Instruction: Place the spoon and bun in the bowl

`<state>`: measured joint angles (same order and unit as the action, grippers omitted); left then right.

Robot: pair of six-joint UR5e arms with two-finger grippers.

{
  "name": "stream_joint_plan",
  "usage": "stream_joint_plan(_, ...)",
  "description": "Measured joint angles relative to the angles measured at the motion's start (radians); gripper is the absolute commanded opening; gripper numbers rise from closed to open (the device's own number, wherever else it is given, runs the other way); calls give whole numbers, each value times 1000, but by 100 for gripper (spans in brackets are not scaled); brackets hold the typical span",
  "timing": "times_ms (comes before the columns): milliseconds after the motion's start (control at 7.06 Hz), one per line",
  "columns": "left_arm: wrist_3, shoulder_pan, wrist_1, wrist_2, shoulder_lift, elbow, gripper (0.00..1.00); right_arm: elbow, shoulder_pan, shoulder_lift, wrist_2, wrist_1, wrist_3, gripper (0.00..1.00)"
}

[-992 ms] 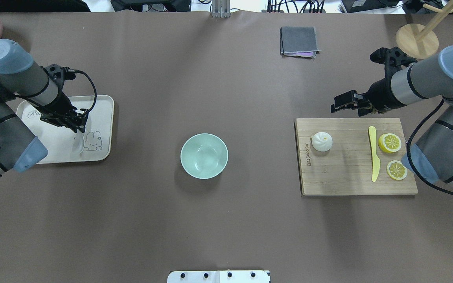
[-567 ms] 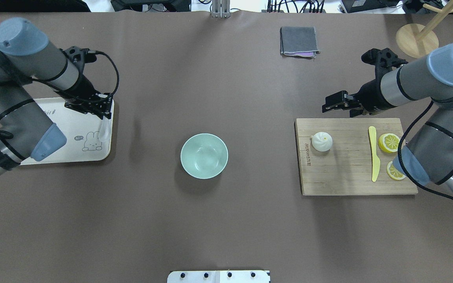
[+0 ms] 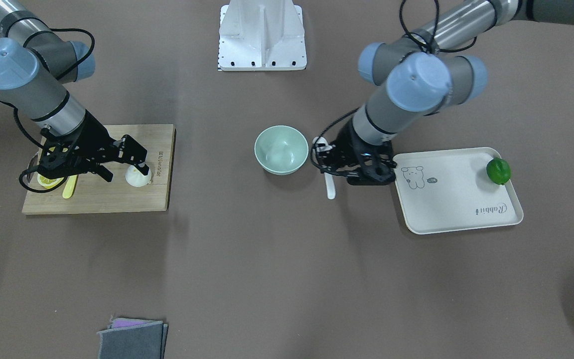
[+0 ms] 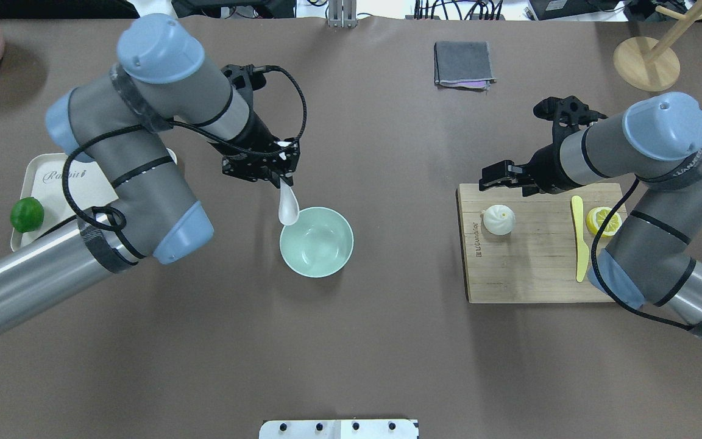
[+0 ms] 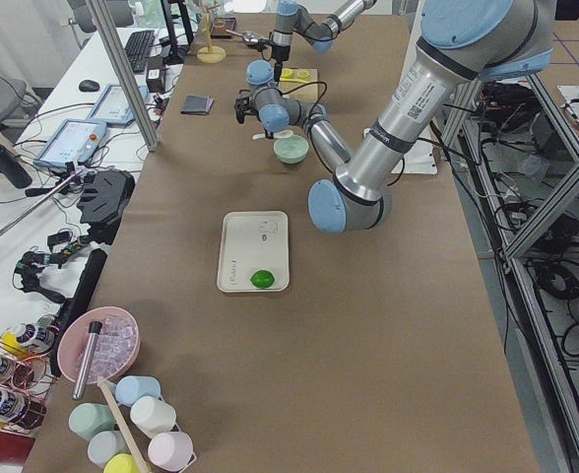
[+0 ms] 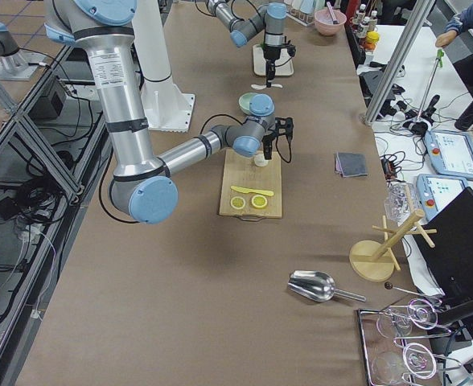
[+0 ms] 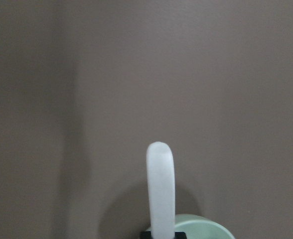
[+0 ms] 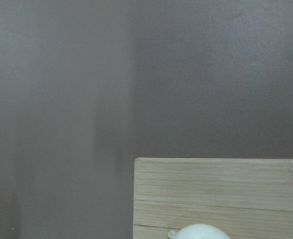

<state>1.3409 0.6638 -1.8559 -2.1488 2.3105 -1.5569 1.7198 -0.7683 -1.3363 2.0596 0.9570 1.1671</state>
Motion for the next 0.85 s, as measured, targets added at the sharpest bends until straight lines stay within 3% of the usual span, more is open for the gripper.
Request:
stream_joint_plan(142, 10, -25, -2, 33, 6, 2, 94, 2, 10, -4, -2, 0, 0, 100)
stream_joint_plan(567, 9, -44, -13, 75, 7, 14, 98, 0, 44, -8, -17, 0, 20, 96)
stream_joint_plan(708, 7, -43, -15, 82, 8, 17, 98, -8, 52, -10, -37, 2, 23, 86)
stream_joint_plan(850, 5, -41, -17, 84, 9, 17, 98, -13, 57, -15, -54, 3, 23, 67)
